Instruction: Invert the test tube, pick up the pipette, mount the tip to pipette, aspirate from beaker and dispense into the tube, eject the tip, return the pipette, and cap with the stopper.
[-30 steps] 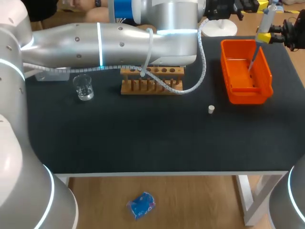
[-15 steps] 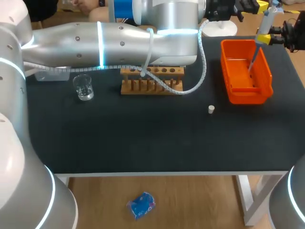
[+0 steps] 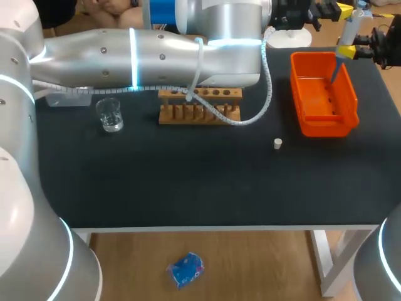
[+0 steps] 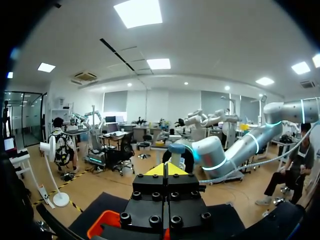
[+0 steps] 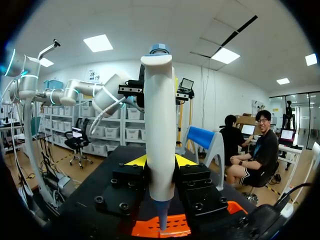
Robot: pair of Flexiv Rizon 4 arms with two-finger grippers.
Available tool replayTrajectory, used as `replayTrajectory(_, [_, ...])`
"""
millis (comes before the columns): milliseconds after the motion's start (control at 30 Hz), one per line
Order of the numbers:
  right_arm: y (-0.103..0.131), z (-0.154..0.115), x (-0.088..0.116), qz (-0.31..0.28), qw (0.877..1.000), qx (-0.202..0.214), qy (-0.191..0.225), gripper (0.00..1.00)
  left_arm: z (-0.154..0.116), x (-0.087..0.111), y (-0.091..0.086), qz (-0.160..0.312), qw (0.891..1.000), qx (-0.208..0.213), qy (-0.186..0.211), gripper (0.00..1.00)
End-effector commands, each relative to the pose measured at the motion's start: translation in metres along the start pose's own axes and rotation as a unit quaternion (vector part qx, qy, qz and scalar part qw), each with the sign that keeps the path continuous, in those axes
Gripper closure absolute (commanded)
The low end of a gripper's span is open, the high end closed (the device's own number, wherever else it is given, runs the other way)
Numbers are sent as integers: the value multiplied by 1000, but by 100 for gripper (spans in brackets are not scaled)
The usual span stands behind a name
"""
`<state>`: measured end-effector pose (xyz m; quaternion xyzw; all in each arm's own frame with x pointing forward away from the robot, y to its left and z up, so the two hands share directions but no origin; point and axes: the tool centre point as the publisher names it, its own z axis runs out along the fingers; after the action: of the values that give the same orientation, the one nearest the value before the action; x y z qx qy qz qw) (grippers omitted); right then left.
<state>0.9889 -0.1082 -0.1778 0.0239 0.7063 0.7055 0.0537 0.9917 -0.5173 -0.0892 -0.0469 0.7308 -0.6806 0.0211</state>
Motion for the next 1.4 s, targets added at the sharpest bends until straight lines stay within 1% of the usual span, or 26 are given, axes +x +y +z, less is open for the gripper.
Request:
replayTrajectory(33, [9, 1, -4, 0, 1000, 0, 3, 100, 5, 3, 13, -1, 1000, 2, -6, 100])
replayTrajectory(167, [9, 1, -4, 0, 1000, 0, 3, 100, 5, 4, 13, -2, 1000, 2, -8, 100])
replayTrajectory(300, [9, 1, -4, 0, 1000, 0, 3, 100, 5, 4, 8, 4, 1000, 7, -6, 100])
replayTrajectory(400, [9, 1, -4, 0, 1000, 0, 3, 100, 3, 5, -2, 12, 1000, 11, -7, 100])
replayTrajectory(567, [9, 1, -4, 0, 1000, 0, 3, 100, -3, 5, -25, 28, 999, 22, -6, 100])
replayTrajectory(700, [9, 1, -4, 0, 1000, 0, 3, 100, -10, 3, -38, 37, 999, 30, -6, 100])
replayTrajectory(800, [9, 1, -4, 0, 1000, 0, 3, 100, -19, 3, -45, 41, 999, 32, -9, 100])
replayTrajectory(833, [9, 1, -4, 0, 1000, 0, 3, 100, -23, 3, -47, 40, 998, 39, -11, 94])
replayTrajectory(867, [9, 1, -4, 0, 1000, 0, 3, 100, -28, 3, -48, 39, 998, 42, -11, 92])
replayTrajectory(900, [9, 1, -4, 0, 1000, 0, 3, 100, -32, 3, -48, 41, 998, 40, -17, 94])
replayTrajectory(933, [9, 1, -4, 0, 1000, 0, 3, 100, -36, 3, -49, 42, 998, 39, -18, 98])
replayTrajectory(967, [9, 1, -4, 0, 1000, 0, 3, 100, -40, 3, -49, 41, 998, 39, -19, 97])
replayTrajectory(1000, [9, 1, -4, 0, 1000, 0, 3, 100, -45, 4, -49, 40, 998, 41, -20, 91])
replayTrajectory(1033, [9, 1, -4, 0, 1000, 0, 3, 100, -48, 4, -49, 40, 998, 41, -21, 86])
replayTrajectory(1067, [9, 1, -4, 0, 1000, 0, 3, 100, -52, 5, -49, 39, 998, 38, -20, 84])
replayTrajectory(1100, [9, 1, -4, 0, 1000, 0, 3, 100, -57, 7, -48, 38, 998, 36, -23, 77])
replayTrajectory(1133, [9, 1, -4, 0, 1000, 0, 3, 100, -62, 8, -47, 38, 998, 35, -22, 74])
replayTrajectory(1200, [9, 1, -4, 0, 1000, 0, 3, 100, -72, 12, -46, 38, 999, 24, -28, 64])
replayTrajectory(1267, [9, 1, -4, 0, 1000, 0, 3, 100, -82, 16, -43, 35, 999, 18, -27, 64])
replayTrajectory(1300, [9, 1, -4, 0, 1000, 0, 3, 100, -88, 18, -42, 36, 999, 12, -29, 57])
replayTrajectory(1333, [9, 1, -4, 0, 1000, 0, 3, 100, -92, 21, -41, 33, 999, 10, -25, 53])
replayTrajectory(1367, [9, 1, -4, 0, 1000, 0, 3, 100, -97, 24, -39, 32, 999, 9, -20, 32])
replayTrajectory(1400, [9, 1, -4, 0, 1000, 0, 3, 100, -102, 27, -37, 33, 999, 6, -21, 17])
